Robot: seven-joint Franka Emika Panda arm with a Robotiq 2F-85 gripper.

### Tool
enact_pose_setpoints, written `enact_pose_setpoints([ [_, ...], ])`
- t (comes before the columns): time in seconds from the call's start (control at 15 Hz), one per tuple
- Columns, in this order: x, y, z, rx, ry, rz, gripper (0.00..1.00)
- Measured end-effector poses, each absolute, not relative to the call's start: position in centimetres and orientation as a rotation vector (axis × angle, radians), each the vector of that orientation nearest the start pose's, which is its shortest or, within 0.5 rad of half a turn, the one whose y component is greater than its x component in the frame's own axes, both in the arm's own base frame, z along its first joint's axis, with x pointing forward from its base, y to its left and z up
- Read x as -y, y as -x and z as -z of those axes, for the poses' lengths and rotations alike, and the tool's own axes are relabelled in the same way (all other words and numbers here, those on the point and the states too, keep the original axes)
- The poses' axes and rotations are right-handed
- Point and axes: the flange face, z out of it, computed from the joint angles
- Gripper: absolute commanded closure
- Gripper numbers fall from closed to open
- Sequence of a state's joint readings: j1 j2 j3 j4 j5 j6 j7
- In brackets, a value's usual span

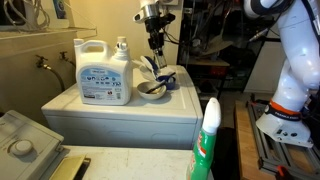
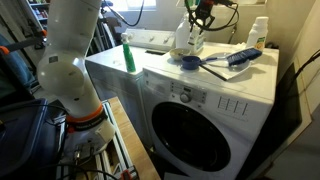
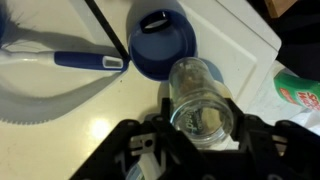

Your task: Pick up the clear container and put it in the blue mug

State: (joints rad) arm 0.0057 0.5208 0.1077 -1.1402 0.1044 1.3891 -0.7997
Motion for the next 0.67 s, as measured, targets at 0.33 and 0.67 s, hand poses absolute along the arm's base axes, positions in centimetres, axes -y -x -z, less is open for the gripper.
enact_pose_setpoints([
  [0.33, -7.2, -65.5, -44.9, 1.086, 2.679, -0.277, 0.72],
  [0.67, -4.8, -62.3, -41.8, 0.933, 2.756, -0.298, 0.72],
])
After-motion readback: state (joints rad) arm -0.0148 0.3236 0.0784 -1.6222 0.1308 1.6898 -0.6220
